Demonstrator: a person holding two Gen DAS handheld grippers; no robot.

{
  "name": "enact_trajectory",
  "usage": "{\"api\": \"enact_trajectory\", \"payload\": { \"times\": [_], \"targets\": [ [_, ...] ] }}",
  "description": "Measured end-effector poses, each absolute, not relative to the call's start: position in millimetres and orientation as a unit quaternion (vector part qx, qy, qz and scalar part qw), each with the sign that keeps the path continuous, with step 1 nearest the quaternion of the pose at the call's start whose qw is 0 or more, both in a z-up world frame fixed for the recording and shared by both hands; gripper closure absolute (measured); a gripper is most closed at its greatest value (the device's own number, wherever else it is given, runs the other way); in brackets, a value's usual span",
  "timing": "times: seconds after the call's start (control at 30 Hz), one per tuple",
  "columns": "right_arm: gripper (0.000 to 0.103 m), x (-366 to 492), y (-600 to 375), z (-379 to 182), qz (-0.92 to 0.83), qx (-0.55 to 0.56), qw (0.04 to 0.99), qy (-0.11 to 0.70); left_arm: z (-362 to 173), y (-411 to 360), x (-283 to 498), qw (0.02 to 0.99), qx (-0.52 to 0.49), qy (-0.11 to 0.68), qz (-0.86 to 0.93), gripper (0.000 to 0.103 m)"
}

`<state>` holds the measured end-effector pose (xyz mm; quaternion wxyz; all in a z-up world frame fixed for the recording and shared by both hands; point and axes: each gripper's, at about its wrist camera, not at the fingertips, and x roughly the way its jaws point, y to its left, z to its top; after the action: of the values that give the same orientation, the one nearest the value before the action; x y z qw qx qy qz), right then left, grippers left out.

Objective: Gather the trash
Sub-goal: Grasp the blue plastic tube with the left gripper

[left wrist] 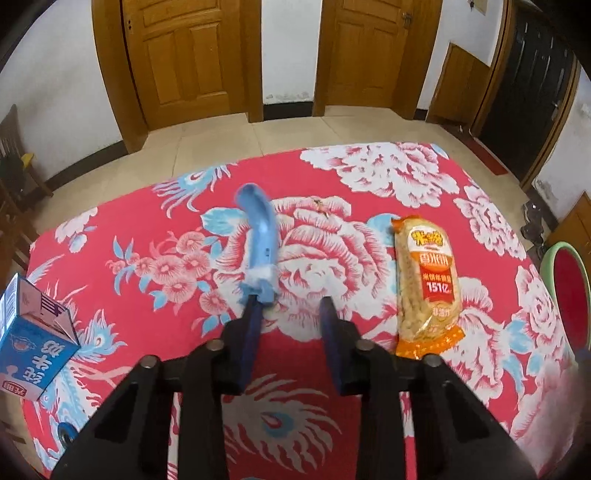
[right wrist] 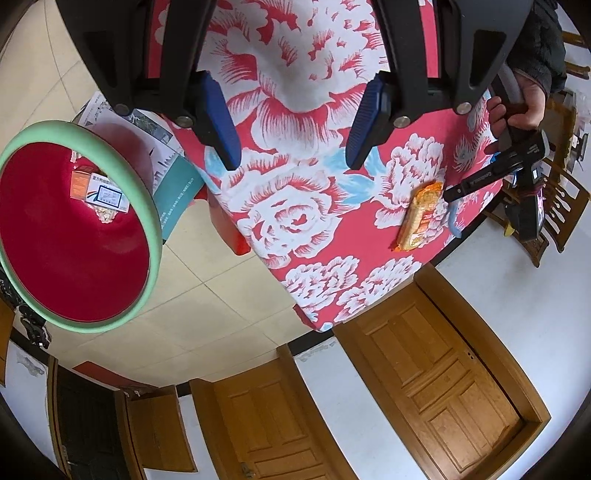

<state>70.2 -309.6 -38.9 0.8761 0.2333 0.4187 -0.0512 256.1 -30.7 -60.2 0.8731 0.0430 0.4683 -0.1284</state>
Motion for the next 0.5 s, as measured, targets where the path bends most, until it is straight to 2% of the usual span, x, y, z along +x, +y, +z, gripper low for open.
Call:
{"api": "enact_trajectory", "payload": {
  "times": [0.03, 0.1, 0.5],
  "targets": [
    [0.041, 70, -310, -38, -0.051, 0.233, 0.877, 0.418, -60, -30, 256, 0.873, 0.040, 0.468, -0.131, 0.092],
    [0.041, 70, -309, -37, -0.049, 0.234, 0.877, 0.416, -59, -26, 256, 0.871, 0.024, 0.471, -0.141, 0.101],
    [0.041, 77, -295, -28, -0.026, 0.220, 0.884, 0.412, -47, 10, 233, 0.874, -0.067, 0.457, -0.148, 0.103]
  ]
}}
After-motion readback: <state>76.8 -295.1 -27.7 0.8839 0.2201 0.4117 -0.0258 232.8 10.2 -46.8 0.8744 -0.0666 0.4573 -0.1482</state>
